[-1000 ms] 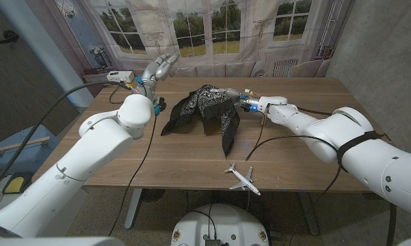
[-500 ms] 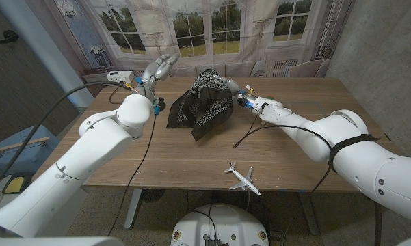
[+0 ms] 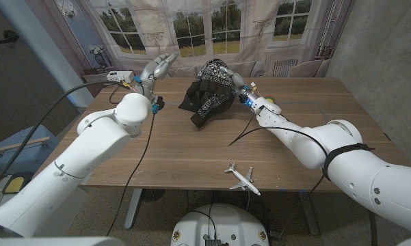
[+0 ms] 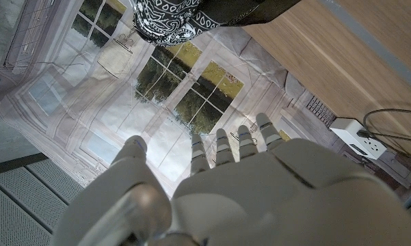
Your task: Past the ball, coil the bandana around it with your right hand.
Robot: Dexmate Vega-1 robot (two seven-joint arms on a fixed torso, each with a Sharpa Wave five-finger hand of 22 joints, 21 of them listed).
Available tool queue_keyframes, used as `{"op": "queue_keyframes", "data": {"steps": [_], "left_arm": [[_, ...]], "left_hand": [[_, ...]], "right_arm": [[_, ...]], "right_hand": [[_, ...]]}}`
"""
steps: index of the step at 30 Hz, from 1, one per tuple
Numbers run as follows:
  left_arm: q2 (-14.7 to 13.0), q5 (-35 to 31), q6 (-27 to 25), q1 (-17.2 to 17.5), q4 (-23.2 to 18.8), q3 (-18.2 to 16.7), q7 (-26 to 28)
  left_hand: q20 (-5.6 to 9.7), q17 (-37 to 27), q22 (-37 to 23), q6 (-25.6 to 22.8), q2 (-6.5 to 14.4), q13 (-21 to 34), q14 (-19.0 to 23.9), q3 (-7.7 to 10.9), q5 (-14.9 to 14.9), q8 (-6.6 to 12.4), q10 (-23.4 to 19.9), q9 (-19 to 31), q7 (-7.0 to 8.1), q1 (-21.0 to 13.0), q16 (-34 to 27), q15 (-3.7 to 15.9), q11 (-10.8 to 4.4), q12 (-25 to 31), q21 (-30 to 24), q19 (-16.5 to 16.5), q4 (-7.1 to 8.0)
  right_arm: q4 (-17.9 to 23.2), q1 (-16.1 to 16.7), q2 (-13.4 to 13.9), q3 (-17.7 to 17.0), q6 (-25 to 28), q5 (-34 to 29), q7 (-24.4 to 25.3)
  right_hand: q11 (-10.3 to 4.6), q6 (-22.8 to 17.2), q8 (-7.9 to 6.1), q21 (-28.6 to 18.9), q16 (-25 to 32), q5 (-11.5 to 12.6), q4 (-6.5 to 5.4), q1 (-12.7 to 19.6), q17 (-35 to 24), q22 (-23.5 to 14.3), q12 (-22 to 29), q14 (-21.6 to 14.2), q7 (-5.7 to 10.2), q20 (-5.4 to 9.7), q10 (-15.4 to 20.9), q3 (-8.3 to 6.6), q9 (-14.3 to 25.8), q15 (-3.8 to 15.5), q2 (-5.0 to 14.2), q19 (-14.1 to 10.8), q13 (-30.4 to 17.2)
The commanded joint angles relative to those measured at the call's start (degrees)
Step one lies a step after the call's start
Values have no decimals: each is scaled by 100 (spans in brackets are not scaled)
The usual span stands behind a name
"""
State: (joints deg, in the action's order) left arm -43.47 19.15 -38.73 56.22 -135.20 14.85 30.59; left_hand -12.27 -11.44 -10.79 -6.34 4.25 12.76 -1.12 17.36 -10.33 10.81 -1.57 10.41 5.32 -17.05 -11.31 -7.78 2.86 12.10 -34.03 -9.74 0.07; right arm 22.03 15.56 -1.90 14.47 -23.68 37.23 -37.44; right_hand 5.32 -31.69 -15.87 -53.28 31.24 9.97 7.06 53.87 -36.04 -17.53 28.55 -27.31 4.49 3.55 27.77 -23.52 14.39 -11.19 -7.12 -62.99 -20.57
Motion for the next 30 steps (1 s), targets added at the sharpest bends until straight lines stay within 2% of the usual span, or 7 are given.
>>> {"op": "queue_keyframes", "data": {"steps": [1, 5, 9, 11, 20, 23, 30], "left_arm": [[-32, 121, 184, -67, 148, -2, -134], [-32, 116, 198, -112, 174, 44, -130], [-35, 117, 201, -150, 184, 87, -135], [-26, 111, 197, -161, 182, 106, -115], [-14, 119, 306, -163, 187, 156, -127], [-5, 90, 282, -148, 148, 178, -74], [6, 80, 282, -103, 83, 182, -34]], "left_hand": [[4, -18, -32, -27, -5, 16, -43, 11, 12, 26, 33, 15, -44, 31, -19, -18, 26, 37, 18, -138, -34], [3, -17, -33, -25, -4, 14, -45, 10, 14, 24, 46, 15, -41, 39, -20, -13, 23, 35, 23, -139, -36], [3, -16, -33, -27, -4, 13, -49, 10, 14, 25, 44, 15, -43, 44, -19, -18, 20, 37, 28, -141, -37], [3, -16, -34, -27, -4, 12, -52, 10, 15, 24, 54, 15, -45, 46, -19, -16, 22, 34, 30, -143, -37], [2, -13, -38, -24, -1, 8, -58, 10, 17, 22, 54, 16, -49, 65, -21, 4, 13, 39, 44, -150, -41], [2, -13, -39, -28, -1, 6, -63, 10, 18, 23, 58, 16, -51, 70, -20, 18, 26, 39, 49, -152, -42], [2, -11, -41, -31, 0, 3, -66, 9, 20, 23, 56, 16, -53, 85, -22, 29, 26, 44, 59, -156, -45]], "right_arm": [[-63, 336, 227, 1325, -3803, -2478, 4789], [-3, 220, 587, 2301, -3705, -4352, 7906], [-26, -6, 823, 3330, -3212, -5372, 10091], [212, 143, 876, 2915, -3043, -6003, 10144], [646, 671, 411, 472, -2565, -8793, 10144], [501, 644, 287, 171, -2537, -8984, 10144], [264, 624, 71, -4, -2303, -8635, 10144]], "right_hand": [[-437, -127, -84, -35, -92, -1, 212, 1575, -19, 4, -35, -2953, -68, 895, 684, -243, 59, 2416, 1513, 1042, -88], [-457, -317, -180, -98, -161, -3, 224, 1632, -31, 2, 10, -2951, -94, 893, 805, -222, 92, 2434, 1501, 1143, -99], [-450, -431, -237, -162, -199, 1, 255, 1713, -38, -1, 39, -2972, -133, 897, 891, -219, 110, 2447, 1491, 1171, -99], [-474, -490, -269, -196, -218, 4, 265, 1763, -37, -1, 65, -2998, -131, 899, 942, -219, 125, 2445, 1495, 1189, -112], [-482, -492, -326, -361, -429, 20, 365, 2192, 2, -17, 121, -2901, -133, 907, 941, -244, 227, 2463, 1393, 1370, -210], [-491, -488, -333, -401, -468, 21, 361, 2265, 11, -24, 124, -2881, -137, 905, 921, -243, 245, 2461, 1382, 1397, -229], [-477, -451, -333, -501, -535, 22, 356, 2435, 7, -41, 134, -2862, -136, 900, 874, -225, 279, 2463, 1336, 1468, -275]]}}
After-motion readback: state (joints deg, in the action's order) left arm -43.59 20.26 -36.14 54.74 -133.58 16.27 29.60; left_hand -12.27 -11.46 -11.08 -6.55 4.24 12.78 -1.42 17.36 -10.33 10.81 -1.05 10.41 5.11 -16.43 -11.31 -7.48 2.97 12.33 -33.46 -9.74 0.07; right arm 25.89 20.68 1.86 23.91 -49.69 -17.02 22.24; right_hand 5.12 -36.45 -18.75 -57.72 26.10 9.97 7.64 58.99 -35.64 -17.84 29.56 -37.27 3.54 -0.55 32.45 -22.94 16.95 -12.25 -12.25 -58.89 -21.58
